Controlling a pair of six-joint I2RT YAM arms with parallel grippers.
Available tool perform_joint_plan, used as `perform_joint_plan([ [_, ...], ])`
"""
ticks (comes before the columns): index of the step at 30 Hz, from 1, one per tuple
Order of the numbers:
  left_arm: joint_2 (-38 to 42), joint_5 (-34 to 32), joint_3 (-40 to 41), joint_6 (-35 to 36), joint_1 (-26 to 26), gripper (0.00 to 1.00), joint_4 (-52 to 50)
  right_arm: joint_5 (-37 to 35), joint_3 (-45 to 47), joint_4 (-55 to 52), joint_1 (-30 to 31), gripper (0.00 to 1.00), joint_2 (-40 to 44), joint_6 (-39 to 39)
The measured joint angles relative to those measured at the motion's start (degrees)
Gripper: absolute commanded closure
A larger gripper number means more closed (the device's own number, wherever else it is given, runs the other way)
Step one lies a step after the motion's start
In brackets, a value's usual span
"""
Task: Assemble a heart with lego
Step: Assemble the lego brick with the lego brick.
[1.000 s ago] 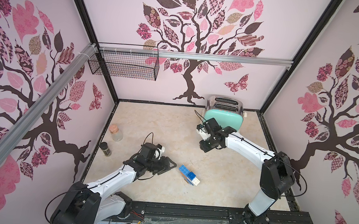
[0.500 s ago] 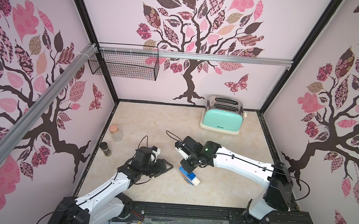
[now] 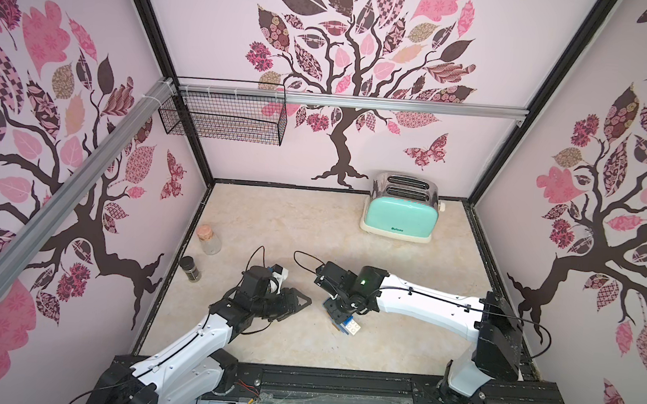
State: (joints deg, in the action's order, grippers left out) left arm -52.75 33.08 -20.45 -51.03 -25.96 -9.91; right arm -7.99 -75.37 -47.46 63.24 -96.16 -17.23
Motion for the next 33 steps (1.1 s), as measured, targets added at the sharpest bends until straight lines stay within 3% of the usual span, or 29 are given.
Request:
perform_joint_plan([
  [33,0.00,0.17,0.57,-0.17,0.00,0.46,0.33,-3.32,3.02,1.99,3.02,0.65,0.31,-0.37],
])
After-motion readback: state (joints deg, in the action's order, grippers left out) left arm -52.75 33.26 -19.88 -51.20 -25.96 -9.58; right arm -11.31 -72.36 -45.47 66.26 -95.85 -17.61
